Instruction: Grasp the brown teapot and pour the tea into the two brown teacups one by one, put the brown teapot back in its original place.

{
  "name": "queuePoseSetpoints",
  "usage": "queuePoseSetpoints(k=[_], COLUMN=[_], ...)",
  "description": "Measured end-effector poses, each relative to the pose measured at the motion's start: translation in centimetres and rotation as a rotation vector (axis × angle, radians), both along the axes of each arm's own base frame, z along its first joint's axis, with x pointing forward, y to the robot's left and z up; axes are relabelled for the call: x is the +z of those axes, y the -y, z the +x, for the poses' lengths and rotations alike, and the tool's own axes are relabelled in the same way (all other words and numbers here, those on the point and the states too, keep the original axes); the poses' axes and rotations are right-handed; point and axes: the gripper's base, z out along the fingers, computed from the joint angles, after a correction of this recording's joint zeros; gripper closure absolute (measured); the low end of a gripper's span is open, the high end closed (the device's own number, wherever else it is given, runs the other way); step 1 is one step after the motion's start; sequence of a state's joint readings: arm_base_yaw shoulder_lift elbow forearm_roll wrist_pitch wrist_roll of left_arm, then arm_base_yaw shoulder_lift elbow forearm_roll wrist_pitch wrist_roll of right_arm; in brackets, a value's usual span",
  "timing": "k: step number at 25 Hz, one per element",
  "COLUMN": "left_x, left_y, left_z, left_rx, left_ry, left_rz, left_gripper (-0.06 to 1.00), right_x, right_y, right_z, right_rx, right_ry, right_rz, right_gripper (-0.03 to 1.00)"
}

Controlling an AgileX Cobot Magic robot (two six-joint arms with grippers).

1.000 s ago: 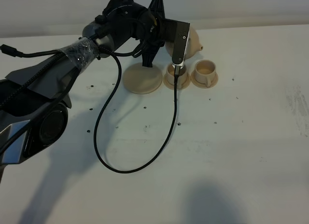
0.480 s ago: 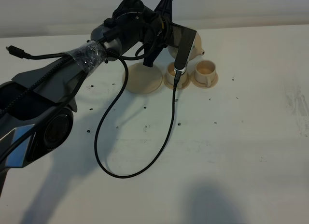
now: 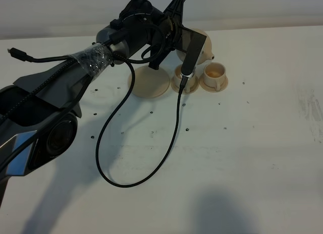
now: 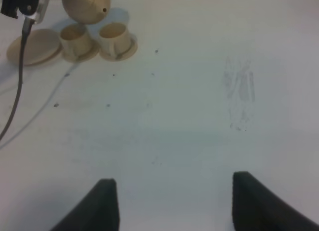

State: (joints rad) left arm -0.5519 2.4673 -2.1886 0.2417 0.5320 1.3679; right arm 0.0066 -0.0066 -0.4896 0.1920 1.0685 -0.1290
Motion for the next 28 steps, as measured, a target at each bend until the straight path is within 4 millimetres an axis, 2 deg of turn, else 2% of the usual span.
queuePoseSetpoints(k=[28], left_x=[0.48], left_y=[0.68], left_z=[0.15], left_rx=[-0.119], left_ry=[0.103], left_rz=[0.068], left_gripper=[0.84], right_x=[0.0], right_y=[0.0], right_z=[0.0], right_rx=[0.0], right_ry=[0.0], right_rz=[0.0], right_gripper=[0.45])
